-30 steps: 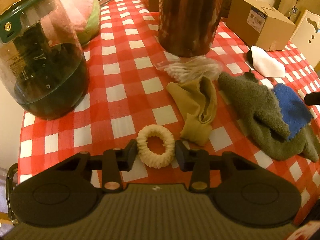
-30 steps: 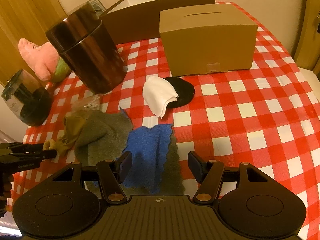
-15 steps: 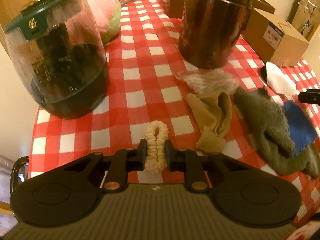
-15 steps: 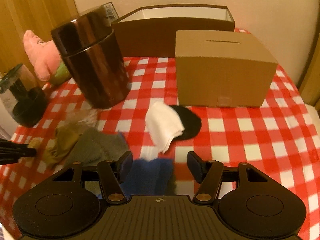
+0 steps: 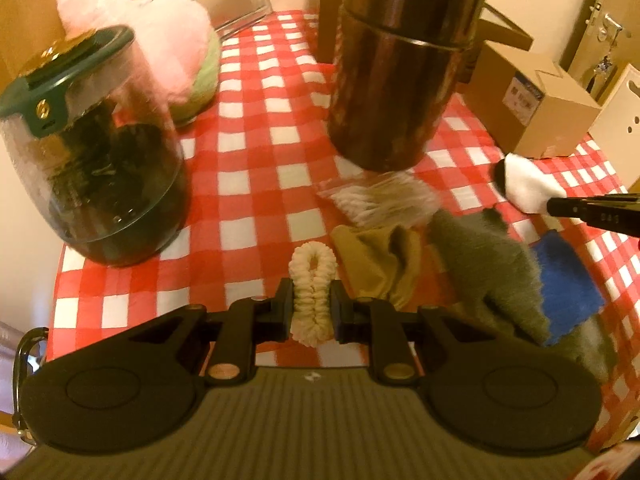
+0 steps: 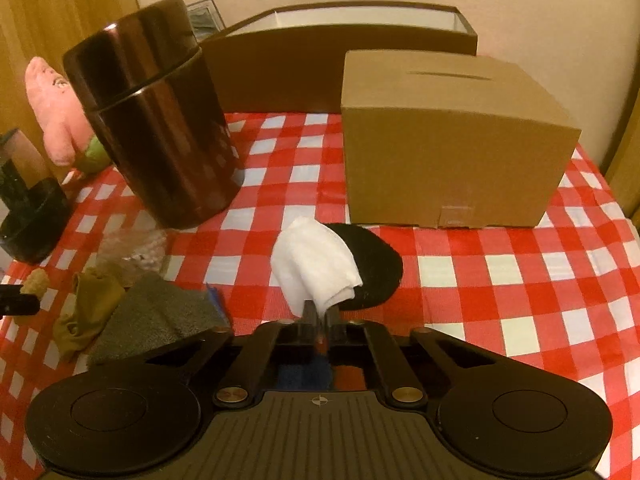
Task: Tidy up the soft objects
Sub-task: 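Lift the ring with the left tool while the right tool grasps the white cloth, then carry ring and white cloth over the white box and open both tools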
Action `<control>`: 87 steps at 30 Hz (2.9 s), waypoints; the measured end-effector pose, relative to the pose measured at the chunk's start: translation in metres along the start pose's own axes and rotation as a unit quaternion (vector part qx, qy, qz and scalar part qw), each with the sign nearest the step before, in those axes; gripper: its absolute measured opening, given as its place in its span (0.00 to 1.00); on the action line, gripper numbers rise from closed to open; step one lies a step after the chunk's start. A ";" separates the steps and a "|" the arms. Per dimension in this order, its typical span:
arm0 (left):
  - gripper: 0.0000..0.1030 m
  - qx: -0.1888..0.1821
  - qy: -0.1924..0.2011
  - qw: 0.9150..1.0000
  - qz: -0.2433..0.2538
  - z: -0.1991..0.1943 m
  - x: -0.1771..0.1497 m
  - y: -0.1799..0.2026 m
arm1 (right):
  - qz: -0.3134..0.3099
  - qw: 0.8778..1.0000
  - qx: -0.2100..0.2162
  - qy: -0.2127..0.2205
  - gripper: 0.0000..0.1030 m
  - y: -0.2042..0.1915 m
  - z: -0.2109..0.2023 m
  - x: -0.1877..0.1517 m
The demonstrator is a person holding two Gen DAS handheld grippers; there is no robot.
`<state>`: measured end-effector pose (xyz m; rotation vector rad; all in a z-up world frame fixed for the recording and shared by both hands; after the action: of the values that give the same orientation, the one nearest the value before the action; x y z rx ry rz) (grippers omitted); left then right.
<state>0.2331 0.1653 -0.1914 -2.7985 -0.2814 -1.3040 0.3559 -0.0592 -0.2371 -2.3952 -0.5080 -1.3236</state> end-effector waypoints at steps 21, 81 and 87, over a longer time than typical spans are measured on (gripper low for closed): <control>0.17 -0.068 0.057 0.995 0.041 -0.036 0.038 0.130 | 0.011 0.997 0.036 0.067 0.01 0.030 -0.114 0.011; 0.33 -0.013 0.059 0.998 -0.011 0.243 0.322 0.194 | -0.012 0.995 0.027 0.100 0.26 0.155 0.138 0.245; 0.53 -0.017 0.048 0.999 -0.012 0.247 0.320 0.194 | -0.016 0.994 0.028 0.108 0.50 0.157 0.133 0.247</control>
<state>0.6566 0.0498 -0.0995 -2.7576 -0.2914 -1.4574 0.6497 -0.0996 -0.1124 -2.1745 -0.5177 -1.5379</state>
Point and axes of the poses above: each gripper's, at about its wrist camera, not at the fingertips, and z roughly the way its jaws point, y to its right, x to its top, the point moved 6 cm from there along z, roughly the way its jaws point, and after that the axes turned 14 degrees about y, right-handed, at the moved point
